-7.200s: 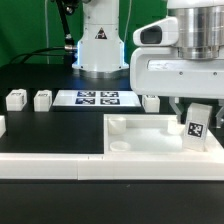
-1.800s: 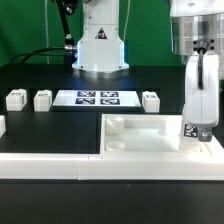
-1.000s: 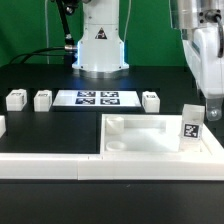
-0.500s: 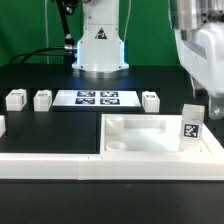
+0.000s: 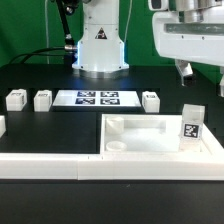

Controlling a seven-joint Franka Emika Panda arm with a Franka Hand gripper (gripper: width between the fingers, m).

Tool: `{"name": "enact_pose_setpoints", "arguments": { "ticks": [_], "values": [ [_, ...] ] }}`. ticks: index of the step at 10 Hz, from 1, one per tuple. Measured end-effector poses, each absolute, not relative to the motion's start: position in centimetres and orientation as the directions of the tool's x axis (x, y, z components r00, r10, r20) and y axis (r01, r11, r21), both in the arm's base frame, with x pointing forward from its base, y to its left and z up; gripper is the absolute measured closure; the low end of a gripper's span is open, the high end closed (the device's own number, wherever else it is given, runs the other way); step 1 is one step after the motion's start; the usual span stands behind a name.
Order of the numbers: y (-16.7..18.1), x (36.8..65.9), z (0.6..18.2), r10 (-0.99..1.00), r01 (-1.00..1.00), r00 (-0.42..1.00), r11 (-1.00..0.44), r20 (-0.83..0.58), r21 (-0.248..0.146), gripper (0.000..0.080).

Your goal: Assemble square table

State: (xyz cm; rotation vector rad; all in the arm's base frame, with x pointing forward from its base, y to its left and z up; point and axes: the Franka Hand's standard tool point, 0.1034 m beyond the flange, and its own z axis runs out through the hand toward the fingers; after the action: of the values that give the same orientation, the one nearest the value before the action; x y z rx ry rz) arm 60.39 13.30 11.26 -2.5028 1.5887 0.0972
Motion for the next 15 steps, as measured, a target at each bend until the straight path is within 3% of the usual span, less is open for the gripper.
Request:
{"name": "enact_pose_setpoints", "arguments": {
  "ticks": [3,6,12,15],
  "values": [
    [14.7,58.8,11.0,-0.777,-0.784,0.619,-0.604,-0.113,-0.141,0.0150],
    [13.8,53.0,7.4,-0.579,-0.580,0.814,-0.805,-0.050,-0.123,0.0150],
    [13.0,52.2,6.8,-0.220,-0.221,0.975,-0.966,-0.019,-0.131,0.0150],
    [12.3,49.0,5.7,-0.011,-0.018,0.996,-0.997,-0.087,-0.073,0.0150]
  ]
}}
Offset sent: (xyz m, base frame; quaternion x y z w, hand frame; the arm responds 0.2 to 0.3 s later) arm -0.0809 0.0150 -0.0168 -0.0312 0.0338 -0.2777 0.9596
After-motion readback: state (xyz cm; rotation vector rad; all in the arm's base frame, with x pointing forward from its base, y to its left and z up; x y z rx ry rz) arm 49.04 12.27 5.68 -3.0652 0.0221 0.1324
